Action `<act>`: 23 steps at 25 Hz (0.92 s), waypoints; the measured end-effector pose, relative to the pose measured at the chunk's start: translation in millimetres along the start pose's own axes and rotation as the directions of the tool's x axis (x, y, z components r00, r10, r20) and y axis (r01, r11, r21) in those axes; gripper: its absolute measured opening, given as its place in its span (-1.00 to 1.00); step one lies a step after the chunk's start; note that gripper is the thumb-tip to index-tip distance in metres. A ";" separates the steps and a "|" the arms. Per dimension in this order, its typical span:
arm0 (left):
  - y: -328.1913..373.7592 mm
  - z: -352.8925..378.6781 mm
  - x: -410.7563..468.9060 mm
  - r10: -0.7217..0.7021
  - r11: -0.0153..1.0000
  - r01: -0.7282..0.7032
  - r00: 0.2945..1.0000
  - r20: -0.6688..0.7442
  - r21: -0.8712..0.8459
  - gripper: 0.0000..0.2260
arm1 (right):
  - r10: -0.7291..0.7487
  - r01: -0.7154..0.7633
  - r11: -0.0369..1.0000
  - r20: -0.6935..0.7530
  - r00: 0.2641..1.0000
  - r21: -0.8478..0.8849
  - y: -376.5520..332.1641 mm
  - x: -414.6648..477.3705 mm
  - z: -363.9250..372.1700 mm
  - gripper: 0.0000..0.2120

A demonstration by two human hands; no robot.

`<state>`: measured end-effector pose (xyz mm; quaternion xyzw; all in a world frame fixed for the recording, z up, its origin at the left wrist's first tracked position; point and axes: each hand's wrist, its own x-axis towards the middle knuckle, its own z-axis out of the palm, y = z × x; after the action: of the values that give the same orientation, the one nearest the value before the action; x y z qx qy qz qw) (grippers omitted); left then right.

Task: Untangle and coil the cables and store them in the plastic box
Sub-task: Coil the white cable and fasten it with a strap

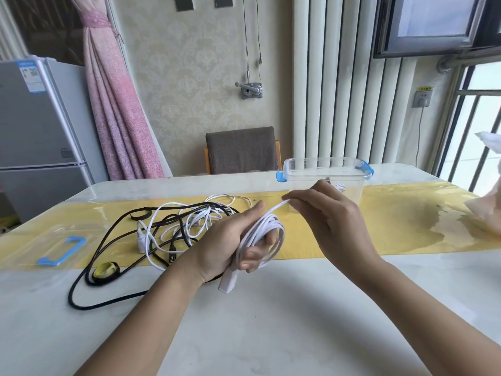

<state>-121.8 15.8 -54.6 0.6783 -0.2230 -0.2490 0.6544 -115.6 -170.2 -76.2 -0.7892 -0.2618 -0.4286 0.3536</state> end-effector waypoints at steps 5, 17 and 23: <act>1.7 1.6 3.5 0.097 0.956 -0.084 0.995 0.034 -0.282 -0.60 | 0.195 -0.240 0.949 0.222 0.955 0.202 -3.5 -8.0 9.6 -0.78; -1.9 0.5 5.0 0.175 0.983 -0.182 0.946 -0.273 -0.001 -0.50 | 0.258 -0.577 0.694 0.600 0.758 0.431 -17.9 0.3 1.2 -0.80; -3.6 -14.7 -3.2 0.096 0.985 -0.091 0.995 0.026 -0.147 -0.43 | 0.178 -0.637 0.556 0.671 0.720 0.535 -22.0 -2.3 6.9 -0.70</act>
<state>-115.1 29.3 -57.7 0.6133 -0.2468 -0.2447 0.7092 -129.1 -151.5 -73.5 -0.7019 -0.2994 0.0582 0.6437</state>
